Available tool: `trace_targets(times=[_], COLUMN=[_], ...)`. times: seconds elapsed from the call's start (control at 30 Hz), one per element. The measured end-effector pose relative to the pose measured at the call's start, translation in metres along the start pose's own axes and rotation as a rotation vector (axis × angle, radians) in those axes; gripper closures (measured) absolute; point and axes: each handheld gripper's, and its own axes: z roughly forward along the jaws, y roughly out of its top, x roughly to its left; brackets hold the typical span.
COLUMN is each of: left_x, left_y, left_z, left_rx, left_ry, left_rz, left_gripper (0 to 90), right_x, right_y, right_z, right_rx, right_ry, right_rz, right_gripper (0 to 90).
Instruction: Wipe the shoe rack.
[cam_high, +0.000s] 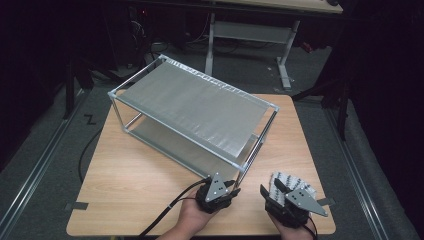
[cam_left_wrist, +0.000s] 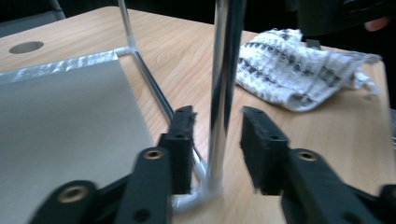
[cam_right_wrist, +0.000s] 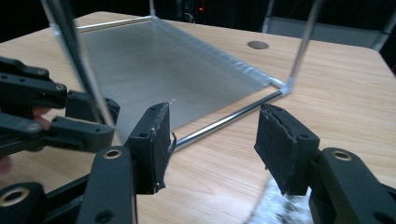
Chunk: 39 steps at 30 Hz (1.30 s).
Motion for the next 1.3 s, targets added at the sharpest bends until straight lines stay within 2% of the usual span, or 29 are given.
trace_targets(times=[0.03,0.07,0.13,0.23,0.27,0.33,0.37,0.4,0.43,0.53,0.67,0.83,0.93,1.1,1.2,1.23,1.27,1.3], left_x=[0.005,0.005,0.012,0.028,0.034,0.043,0.053,0.053,0.057,0.066,0.066,0.066,0.067,0.073,0.082,0.091,0.091,0.095], left_y=[-0.007,-0.007,-0.014,-0.029,-0.036,-0.048,-0.055,-0.055,-0.056,-0.063,-0.07,-0.07,-0.069,-0.065,-0.061,-0.058,-0.058,-0.057], left_z=[-0.02,-0.02,-0.037,-0.067,-0.078,-0.095,-0.106,-0.106,-0.111,-0.122,-0.13,-0.139,-0.138,-0.132,-0.13,-0.131,-0.131,-0.132], left_rx=[-0.015,-0.015,-0.025,-0.03,-0.025,-0.018,-0.002,-0.002,0.0,-0.013,0.017,0.01,0.007,-0.005,-0.019,-0.033,-0.033,-0.035], left_ry=[0.017,0.017,0.043,0.113,0.154,0.221,0.276,0.276,0.303,0.337,0.378,0.395,0.398,0.396,0.418,0.439,0.439,0.456], left_rz=[-0.011,-0.011,-0.031,-0.058,-0.066,-0.079,-0.096,-0.096,-0.107,-0.155,-0.14,-0.153,-0.151,-0.162,-0.171,-0.187,-0.187,-0.19], left_gripper=[59.9,59.0,58.0,54.9,54.9,54.8,54.8,53.9,53.9,53.0,52.9,53.2,53.1,55.0,55.5,55.8,55.9,56.0], right_x=[0.005,0.005,0.011,0.02,0.02,0.027,0.033,0.033,0.035,0.042,0.049,0.051,0.051,0.044,0.033,0.026,0.026,0.019], right_y=[0.0,0.0,-0.001,-0.004,-0.004,-0.004,-0.003,-0.003,-0.002,0.002,0.007,0.012,0.012,0.008,0.003,0.0,0.0,-0.003], right_z=[0.002,0.002,0.007,0.015,0.015,0.018,0.022,0.022,0.025,0.034,0.045,0.053,0.051,0.041,0.03,0.022,0.022,0.014], right_rx=[0.001,0.001,0.019,0.048,0.048,0.054,0.058,0.058,0.058,0.057,0.042,0.035,0.022,0.018,0.017,0.016,0.016,0.017], right_ry=[0.014,0.014,0.032,0.088,0.088,0.118,0.139,0.139,0.152,0.174,0.194,0.209,0.204,0.172,0.151,0.135,0.135,0.112], right_rz=[-0.009,-0.009,-0.022,-0.033,-0.033,-0.058,-0.08,-0.08,-0.08,-0.094,-0.105,-0.094,-0.114,-0.114,-0.096,-0.087,-0.087,-0.07], right_gripper=[44.3,44.3,43.9,43.0,43.0,43.2,44.8,44.8,45.2,49.2,56.6,69.4,80.2,80.7,80.6,80.6,80.6,80.7])
